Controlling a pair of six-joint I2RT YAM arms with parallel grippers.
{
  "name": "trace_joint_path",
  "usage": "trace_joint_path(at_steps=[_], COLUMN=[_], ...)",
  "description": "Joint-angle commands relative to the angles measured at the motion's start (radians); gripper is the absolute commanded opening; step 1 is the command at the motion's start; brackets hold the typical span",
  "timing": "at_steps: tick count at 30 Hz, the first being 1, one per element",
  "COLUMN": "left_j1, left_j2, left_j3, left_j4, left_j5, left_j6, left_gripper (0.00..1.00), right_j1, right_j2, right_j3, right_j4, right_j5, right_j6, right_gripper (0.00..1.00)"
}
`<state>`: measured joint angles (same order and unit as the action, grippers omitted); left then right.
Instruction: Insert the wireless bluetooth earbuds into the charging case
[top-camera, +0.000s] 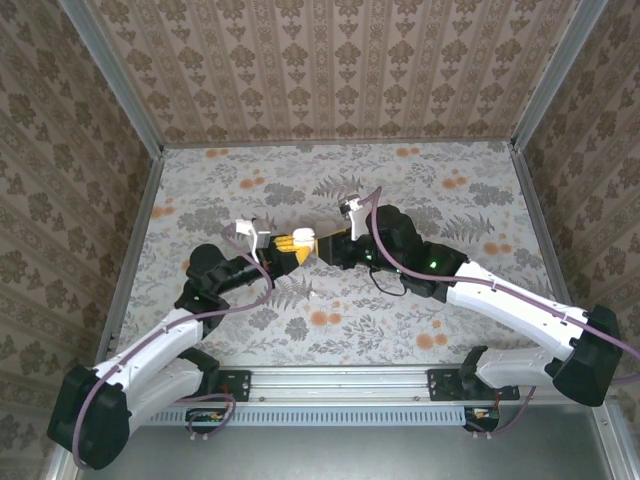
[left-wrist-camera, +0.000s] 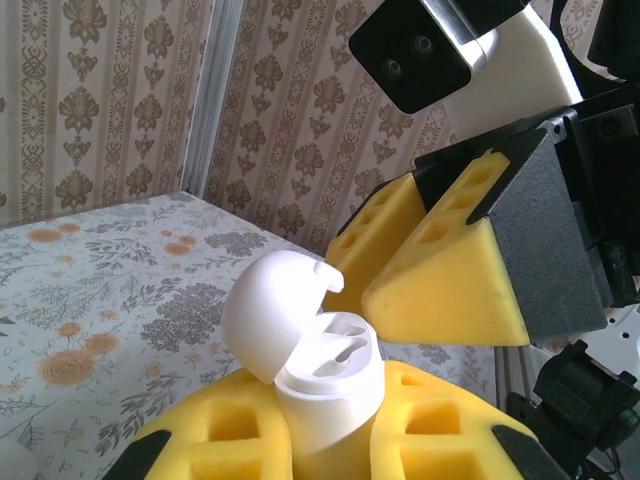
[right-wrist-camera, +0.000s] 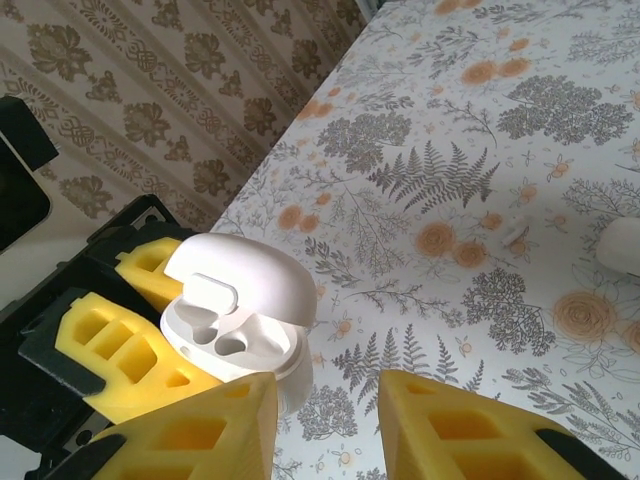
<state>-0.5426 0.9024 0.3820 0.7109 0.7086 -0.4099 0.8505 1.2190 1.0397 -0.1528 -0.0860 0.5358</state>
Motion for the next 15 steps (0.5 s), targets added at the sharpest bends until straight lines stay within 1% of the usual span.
trace_joint_path(at_steps=[1, 5, 8, 10, 15], left_j1=[0.001, 0.01, 0.019, 0.029, 0.05], left_j2=[-0.041, -0.078, -0.104, -0.123, -0.183], left_j3=[-0.006, 0.003, 0.007, 0.006, 0.017], left_j4=[-0.005, -0.119, -0.187, -0.231, -0.393], left_j5=[-0.016, -0.044, -0.061, -0.098, -0.152], left_j6=[0.036, 0.083, 0.106, 0.116, 0.166], left_gripper=[0.0, 0.0, 0.0, 0.0, 0.0], right_j1=[-0.012, -0.023, -0.025, -0.025, -0.023], right_j2=[-0.03, -0.023, -0.005, 0.013, 0.078], right_j3=[0.046, 0.057, 0.046, 0.036, 0.013], right_j4=[-0.077, -0.165, -0.201, -0.23, -0.325], right_j5=[0.05, 0.119, 0.112, 0.11, 0.109], right_j6=[0.019, 0.048, 0.061, 0.069, 0.102], right_gripper=[0.32, 0.33, 0.33, 0.34, 0.37])
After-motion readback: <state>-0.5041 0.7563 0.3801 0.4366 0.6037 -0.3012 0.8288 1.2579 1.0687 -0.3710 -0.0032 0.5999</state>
